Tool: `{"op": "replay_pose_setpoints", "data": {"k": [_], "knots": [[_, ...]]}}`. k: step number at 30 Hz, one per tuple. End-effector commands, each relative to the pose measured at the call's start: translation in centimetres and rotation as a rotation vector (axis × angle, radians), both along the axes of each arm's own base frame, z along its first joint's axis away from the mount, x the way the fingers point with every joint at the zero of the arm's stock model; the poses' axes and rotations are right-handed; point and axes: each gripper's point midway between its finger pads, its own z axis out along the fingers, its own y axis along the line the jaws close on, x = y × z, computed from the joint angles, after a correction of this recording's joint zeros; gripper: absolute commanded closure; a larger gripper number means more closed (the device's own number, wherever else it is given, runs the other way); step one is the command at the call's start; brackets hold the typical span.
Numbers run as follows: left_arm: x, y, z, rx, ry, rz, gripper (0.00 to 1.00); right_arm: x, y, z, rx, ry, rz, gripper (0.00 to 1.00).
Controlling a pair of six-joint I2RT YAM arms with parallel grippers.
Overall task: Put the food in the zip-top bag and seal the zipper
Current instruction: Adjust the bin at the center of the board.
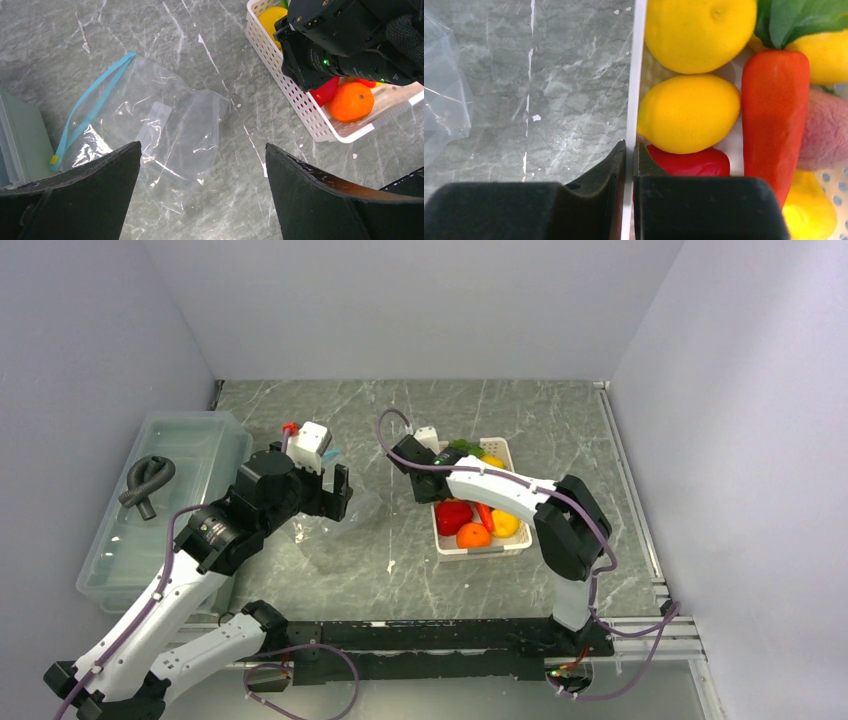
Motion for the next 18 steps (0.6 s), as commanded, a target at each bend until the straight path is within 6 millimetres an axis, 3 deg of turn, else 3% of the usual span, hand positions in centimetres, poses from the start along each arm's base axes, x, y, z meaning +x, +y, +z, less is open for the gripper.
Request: {"op": "replay_pose_setpoints", "data": {"k": [1,3,11,18], "knots": [[0.3,0.1,0.5,-0.005,-0.026,0.007,0.01,1.8,0.6,1.7,0.033,-0.07,0.003,0.94],[0.3,0.1,0.5,-0.002,-0.024,0.007,0.01,1.9,0.6,1.9,0.026,-0.076,0.024,1.0],[0.5,0.0,0.1,0.008,-0.014,0.009,0.01,2.1,-0.4,2.2,0.006,-0.093,0.05,1.0],[0.8,-0.3,-0.6,0.023,0.01,0.004,0.01,2.8,-2.6,1.8,-0.015,-0.096,0.04,1.0]]}}
